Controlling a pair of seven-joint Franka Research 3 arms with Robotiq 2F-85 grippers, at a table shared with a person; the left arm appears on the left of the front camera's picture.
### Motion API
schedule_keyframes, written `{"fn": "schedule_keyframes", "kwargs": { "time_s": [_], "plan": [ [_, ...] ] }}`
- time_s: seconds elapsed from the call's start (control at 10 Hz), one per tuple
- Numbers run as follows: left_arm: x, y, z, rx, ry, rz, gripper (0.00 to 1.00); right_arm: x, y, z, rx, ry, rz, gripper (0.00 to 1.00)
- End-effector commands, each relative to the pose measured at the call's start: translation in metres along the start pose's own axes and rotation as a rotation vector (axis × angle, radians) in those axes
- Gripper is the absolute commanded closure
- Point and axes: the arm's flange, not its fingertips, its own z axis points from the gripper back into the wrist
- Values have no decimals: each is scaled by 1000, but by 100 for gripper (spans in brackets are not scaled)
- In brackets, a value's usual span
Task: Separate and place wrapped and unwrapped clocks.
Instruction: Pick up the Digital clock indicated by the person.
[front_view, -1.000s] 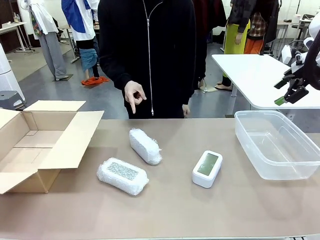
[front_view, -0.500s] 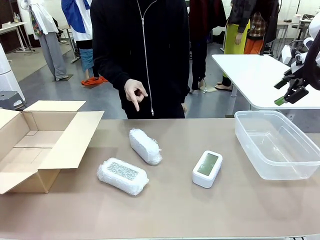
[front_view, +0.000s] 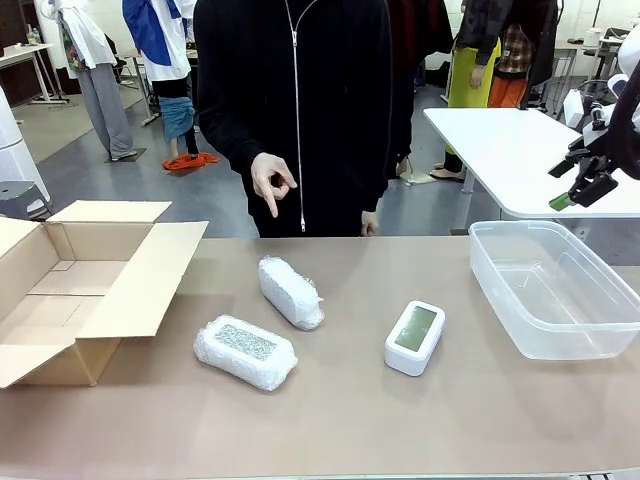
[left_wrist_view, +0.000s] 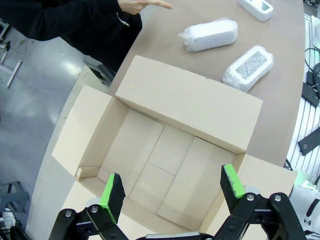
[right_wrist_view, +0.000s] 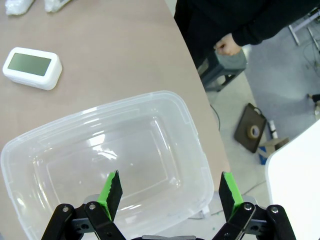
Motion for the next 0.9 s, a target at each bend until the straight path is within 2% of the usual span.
{"fn": "schedule_keyframes", "kwargs": {
  "time_s": [0.0,0.1,0.4,0.6,0.8],
  "plan": [
    [0,0,0,0,0,0,0,-1,0,0,3,0,3,0],
    [4,-13,-9,-20,56,-34,0,-1,0,0,3,0,3,0],
    [51,-12,-36,-116,285,-229,0,-1,0,0,3,0,3,0],
    [84,-22,-60,-194,394,-390,0,-1,0,0,3,0,3,0],
    [112,-35,-86,-233,463,-564,0,-1,0,0,3,0,3,0]
  ]
}}
